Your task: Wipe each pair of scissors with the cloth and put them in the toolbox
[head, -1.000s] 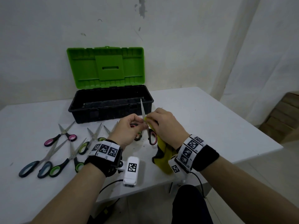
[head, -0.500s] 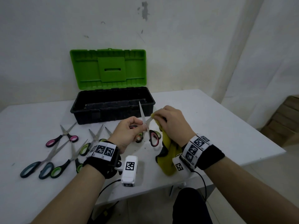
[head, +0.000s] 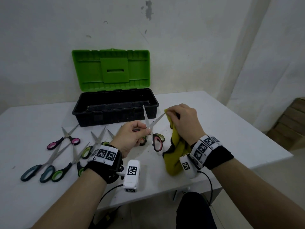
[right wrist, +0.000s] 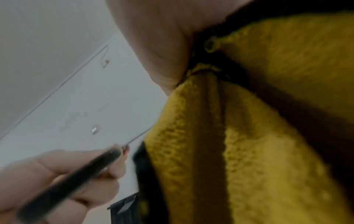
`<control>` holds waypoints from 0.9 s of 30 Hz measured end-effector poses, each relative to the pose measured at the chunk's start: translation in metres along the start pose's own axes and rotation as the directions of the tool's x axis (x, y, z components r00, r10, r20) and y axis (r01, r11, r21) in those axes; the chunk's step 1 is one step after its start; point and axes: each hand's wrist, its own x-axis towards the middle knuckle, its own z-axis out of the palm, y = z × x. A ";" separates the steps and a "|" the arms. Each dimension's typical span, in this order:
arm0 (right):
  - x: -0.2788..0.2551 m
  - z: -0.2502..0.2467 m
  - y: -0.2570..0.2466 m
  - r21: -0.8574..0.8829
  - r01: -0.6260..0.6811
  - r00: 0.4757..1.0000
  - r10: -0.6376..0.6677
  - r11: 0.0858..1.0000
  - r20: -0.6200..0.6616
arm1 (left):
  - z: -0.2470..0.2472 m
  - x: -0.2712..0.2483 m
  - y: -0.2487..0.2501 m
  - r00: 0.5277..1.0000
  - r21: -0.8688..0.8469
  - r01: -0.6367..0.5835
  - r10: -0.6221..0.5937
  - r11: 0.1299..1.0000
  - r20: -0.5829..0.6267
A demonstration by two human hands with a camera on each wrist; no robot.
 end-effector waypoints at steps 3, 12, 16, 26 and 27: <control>-0.006 -0.001 -0.011 0.021 0.044 0.997 -0.046 0.999 0.054 | 0.001 0.000 0.001 0.999 0.040 -0.034 0.034 0.999 -0.009; -0.002 0.003 -0.006 -0.110 -0.099 0.980 0.116 0.989 0.162 | 0.002 -0.003 0.001 0.998 0.113 -0.061 0.063 0.992 -0.009; 0.000 -0.002 -0.019 -0.099 -0.053 0.972 0.074 0.994 0.223 | -0.001 -0.001 0.002 0.989 0.225 -0.143 0.149 0.964 -0.012; 0.006 -0.005 -0.004 -0.093 -0.198 0.962 0.212 0.976 0.173 | -0.007 0.001 -0.003 0.985 0.341 -0.172 0.167 0.924 0.044; 0.005 -0.008 -0.004 -0.074 -0.160 0.976 0.169 0.984 0.140 | -0.007 0.001 -0.003 0.989 0.299 -0.142 0.144 0.944 0.017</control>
